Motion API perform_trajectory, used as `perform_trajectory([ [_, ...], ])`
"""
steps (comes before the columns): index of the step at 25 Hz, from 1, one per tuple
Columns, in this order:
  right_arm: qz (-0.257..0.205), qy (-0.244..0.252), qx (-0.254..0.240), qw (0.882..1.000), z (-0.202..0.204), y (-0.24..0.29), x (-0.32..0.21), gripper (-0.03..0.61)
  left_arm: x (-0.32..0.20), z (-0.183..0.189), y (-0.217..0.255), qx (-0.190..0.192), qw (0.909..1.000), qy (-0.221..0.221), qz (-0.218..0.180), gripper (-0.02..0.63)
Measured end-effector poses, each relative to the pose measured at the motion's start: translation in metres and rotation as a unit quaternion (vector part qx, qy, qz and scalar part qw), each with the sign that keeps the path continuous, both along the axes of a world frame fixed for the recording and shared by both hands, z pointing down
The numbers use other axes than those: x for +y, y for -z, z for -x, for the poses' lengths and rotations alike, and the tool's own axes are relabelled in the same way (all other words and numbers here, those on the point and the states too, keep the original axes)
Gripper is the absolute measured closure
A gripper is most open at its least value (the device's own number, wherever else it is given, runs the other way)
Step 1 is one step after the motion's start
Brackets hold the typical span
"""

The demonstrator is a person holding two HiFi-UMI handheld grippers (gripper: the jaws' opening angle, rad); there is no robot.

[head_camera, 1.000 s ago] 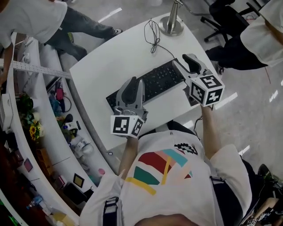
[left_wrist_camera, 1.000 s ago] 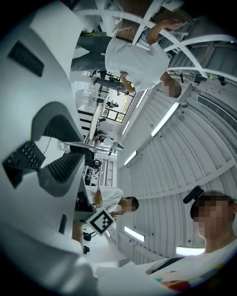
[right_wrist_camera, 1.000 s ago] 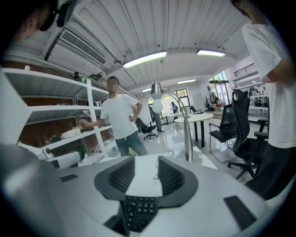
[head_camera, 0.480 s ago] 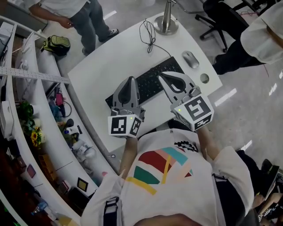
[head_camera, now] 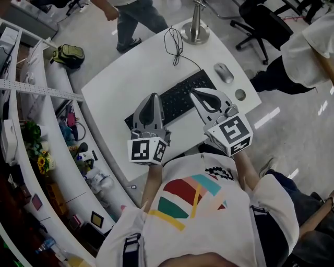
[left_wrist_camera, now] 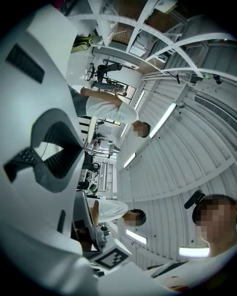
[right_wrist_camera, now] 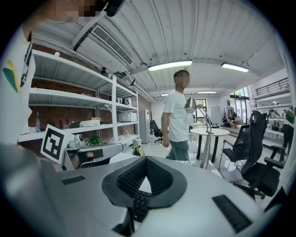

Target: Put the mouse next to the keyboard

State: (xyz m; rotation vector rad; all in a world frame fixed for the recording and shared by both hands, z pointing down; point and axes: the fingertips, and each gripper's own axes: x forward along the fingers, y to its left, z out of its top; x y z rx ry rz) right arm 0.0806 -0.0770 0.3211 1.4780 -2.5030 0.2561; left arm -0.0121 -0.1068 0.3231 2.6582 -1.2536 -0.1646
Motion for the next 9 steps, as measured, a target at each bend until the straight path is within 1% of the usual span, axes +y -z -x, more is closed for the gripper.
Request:
perform_trajectory([
  [4, 0.004, 0.002, -0.002, 1.000, -0.002, -0.003, 0.002, 0.568, 0.002, -0.005, 0.003, -0.001, 1.0000, 0.001, -0.009, 0.569],
  [9, 0.011, 0.004, -0.001, 1.000, -0.003, -0.006, 0.005, 0.568, 0.004, -0.011, 0.002, -0.004, 1.0000, -0.005, -0.005, 0.569],
])
